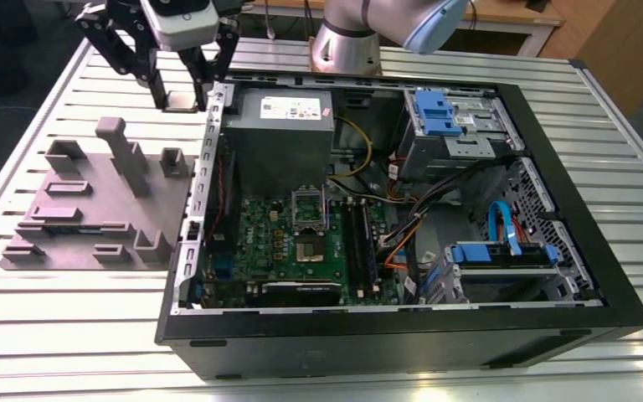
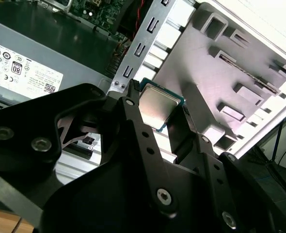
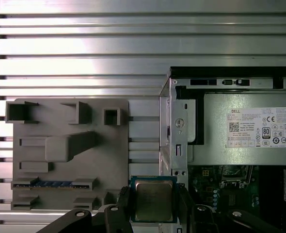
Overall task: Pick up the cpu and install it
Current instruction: 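Pick up the cpu and move it towards the insertion slot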
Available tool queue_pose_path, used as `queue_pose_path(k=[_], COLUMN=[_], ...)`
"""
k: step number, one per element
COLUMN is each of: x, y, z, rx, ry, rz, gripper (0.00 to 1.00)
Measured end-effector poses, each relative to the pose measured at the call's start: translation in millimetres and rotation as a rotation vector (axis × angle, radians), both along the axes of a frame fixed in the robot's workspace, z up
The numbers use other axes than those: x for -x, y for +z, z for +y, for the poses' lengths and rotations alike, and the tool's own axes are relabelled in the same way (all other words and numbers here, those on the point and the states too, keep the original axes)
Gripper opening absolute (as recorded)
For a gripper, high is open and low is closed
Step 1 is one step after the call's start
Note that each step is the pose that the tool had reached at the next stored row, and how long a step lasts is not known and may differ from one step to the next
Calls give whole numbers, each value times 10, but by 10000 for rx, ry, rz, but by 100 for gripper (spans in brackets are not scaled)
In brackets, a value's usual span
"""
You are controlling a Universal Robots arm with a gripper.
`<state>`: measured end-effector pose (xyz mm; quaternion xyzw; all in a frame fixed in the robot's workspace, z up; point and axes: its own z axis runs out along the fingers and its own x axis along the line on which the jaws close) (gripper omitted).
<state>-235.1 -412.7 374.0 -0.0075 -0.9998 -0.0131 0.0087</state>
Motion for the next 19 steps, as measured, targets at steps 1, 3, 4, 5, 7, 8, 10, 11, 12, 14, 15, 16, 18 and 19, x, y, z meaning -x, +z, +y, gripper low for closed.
queue_pose_path(k=[1,3,4,5,7,8,10,11,12,14,15,16,18,19], x=[-4,-13,-17,-21,-32,-37,-50,-56,-62,-74,-81,-87,-100,-106], y=[0,0,0,0,0,0,0,0,0,0,0,0,0,0], z=[0,0,0,0,0,0,0,0,0,0,0,0,0,0], rx=[0,0,0,0,0,0,0,-1,0,0,0,0,0,0], ry=[0,0,0,0,-1,0,0,0,-1,0,0,0,0,0], rz=[0,-1,0,-1,0,0,0,-1,0,-1,0,0,0,-1], gripper=[47,47,47,47,47,47,47,47,47,47,47,47,47,47])
